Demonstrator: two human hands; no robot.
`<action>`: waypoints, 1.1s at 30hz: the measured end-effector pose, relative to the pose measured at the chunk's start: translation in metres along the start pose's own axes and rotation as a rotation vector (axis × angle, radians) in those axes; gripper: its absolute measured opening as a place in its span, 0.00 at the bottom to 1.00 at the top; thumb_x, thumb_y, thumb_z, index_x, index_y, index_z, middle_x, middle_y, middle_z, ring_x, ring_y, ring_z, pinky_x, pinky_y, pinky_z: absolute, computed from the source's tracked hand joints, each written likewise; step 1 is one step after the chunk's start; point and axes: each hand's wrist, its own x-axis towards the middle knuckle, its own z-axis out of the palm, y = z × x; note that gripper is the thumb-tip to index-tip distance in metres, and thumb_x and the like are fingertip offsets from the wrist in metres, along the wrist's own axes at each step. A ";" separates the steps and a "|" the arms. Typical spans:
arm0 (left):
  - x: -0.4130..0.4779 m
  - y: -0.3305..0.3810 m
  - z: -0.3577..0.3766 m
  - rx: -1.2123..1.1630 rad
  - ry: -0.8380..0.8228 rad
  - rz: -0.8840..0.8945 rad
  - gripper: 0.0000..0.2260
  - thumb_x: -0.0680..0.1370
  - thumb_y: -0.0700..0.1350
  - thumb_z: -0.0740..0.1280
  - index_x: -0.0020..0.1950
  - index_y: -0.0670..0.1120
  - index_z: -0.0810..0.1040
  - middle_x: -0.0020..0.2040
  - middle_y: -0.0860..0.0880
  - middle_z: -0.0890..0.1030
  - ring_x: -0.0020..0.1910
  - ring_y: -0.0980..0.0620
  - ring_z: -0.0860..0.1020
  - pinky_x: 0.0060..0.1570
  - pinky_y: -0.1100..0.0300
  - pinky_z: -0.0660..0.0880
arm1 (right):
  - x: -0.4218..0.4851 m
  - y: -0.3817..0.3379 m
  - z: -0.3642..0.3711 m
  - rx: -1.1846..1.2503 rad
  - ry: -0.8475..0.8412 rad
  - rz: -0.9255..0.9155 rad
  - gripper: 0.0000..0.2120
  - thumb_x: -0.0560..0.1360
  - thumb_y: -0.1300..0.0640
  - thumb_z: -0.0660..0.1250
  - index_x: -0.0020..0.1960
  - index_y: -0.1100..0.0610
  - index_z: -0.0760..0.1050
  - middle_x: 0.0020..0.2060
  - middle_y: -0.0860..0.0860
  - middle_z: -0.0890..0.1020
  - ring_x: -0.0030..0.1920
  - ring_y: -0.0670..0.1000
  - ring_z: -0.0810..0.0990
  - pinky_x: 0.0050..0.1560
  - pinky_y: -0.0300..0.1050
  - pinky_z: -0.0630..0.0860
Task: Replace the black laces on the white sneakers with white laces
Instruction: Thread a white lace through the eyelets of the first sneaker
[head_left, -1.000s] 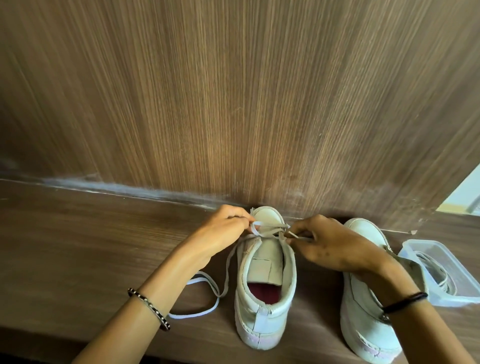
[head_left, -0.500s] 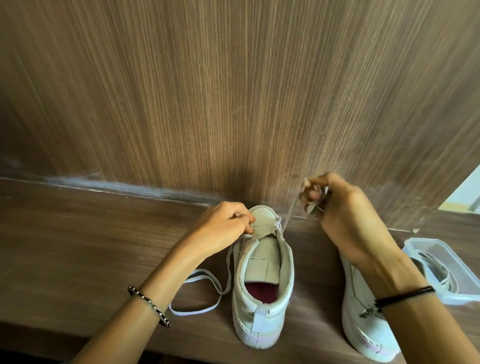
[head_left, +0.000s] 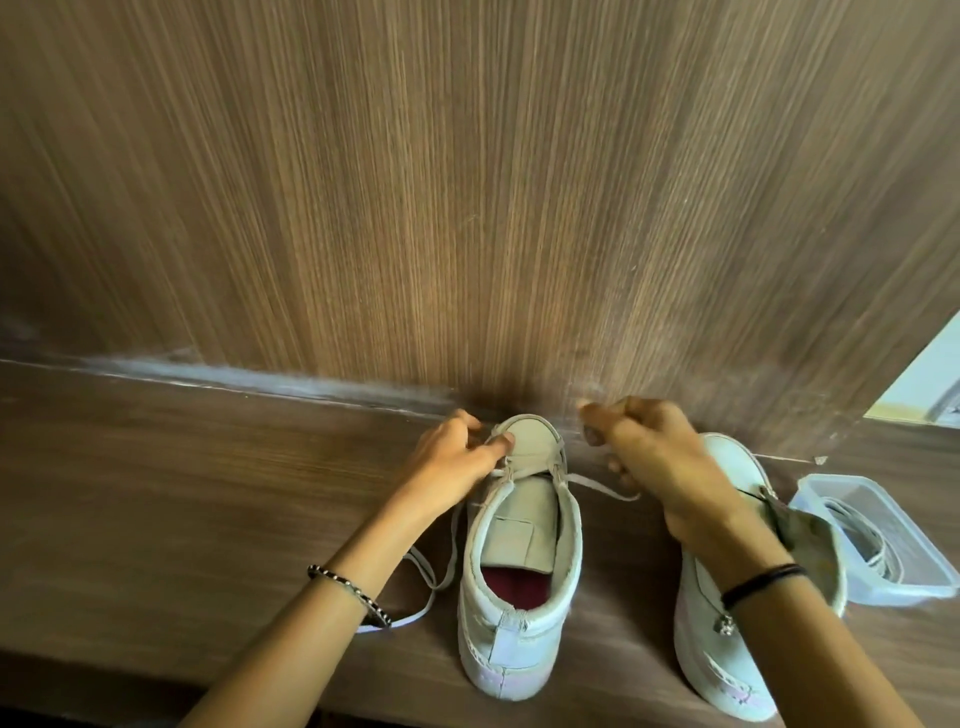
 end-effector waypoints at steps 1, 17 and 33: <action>0.004 -0.001 0.003 -0.047 0.005 -0.016 0.20 0.79 0.54 0.71 0.67 0.46 0.75 0.52 0.52 0.80 0.44 0.59 0.78 0.46 0.67 0.76 | 0.003 0.007 0.006 -0.100 -0.038 0.008 0.21 0.78 0.42 0.71 0.45 0.62 0.80 0.29 0.47 0.78 0.31 0.48 0.75 0.33 0.44 0.72; 0.024 0.007 0.010 -0.293 0.013 -0.068 0.15 0.78 0.38 0.67 0.64 0.47 0.79 0.48 0.55 0.82 0.48 0.62 0.76 0.43 0.67 0.69 | 0.020 0.026 0.042 0.001 0.022 0.134 0.15 0.78 0.52 0.66 0.41 0.63 0.81 0.30 0.52 0.80 0.29 0.49 0.75 0.30 0.44 0.69; 0.007 0.022 -0.034 -0.407 -0.140 0.100 0.10 0.83 0.41 0.63 0.57 0.46 0.84 0.49 0.47 0.88 0.52 0.50 0.85 0.60 0.50 0.78 | 0.007 -0.015 0.011 0.040 0.001 -0.029 0.12 0.79 0.53 0.64 0.43 0.58 0.82 0.28 0.44 0.82 0.30 0.45 0.73 0.37 0.42 0.70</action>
